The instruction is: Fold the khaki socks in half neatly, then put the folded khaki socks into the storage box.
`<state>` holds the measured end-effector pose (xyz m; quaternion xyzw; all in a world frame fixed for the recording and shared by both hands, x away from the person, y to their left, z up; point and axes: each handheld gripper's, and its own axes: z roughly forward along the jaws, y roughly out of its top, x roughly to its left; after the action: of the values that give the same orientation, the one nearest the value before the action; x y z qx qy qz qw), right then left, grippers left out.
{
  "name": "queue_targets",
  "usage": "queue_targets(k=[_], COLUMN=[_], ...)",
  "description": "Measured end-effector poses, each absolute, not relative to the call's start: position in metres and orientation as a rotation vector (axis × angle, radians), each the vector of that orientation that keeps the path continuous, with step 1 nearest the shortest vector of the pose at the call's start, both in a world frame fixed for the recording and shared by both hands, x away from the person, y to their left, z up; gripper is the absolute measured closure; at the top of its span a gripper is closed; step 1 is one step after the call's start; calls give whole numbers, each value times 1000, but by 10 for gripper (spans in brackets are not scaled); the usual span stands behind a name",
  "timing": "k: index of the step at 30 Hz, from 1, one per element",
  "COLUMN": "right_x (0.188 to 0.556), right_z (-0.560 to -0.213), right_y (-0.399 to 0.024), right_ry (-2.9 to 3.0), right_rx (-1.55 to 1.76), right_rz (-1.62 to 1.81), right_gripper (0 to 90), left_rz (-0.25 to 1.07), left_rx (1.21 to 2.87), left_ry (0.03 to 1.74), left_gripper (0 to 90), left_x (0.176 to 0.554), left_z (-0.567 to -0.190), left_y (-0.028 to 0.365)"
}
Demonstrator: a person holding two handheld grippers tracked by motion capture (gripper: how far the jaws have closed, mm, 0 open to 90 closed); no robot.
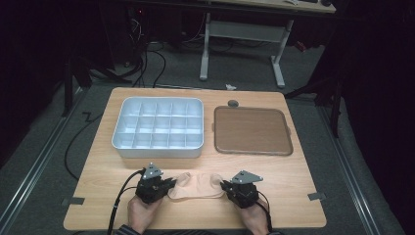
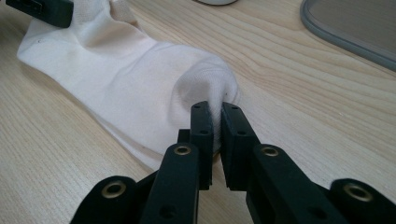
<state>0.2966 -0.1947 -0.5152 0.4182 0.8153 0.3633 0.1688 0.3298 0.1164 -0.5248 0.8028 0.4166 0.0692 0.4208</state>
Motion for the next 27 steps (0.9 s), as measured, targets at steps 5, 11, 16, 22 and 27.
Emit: queue_targets(k=[5,11,16,22,27], right_x=[297,298,299,300,297], right_z=[-517,-519,-522,-523,-516], right_y=[-197,-199,-197,-197,-200], right_ry=[2320,2325,2334,2332,2259], right_rx=[1205,1220,1219,1238,1284], right_rz=[1021,1017,1023,1049,1094], right_gripper=[843,840,835,746,680], left_rz=[165,166,171,167,137], left_rx=[2020,2041,2045,2038,1986], left_ry=[1045,1052,1057,1070,1073], left_gripper=[831,825,818,745,614], left_x=[331,333,334,336,334], left_z=[-527,-529,-530,-529,-525], left_y=[114,114,114,118,125])
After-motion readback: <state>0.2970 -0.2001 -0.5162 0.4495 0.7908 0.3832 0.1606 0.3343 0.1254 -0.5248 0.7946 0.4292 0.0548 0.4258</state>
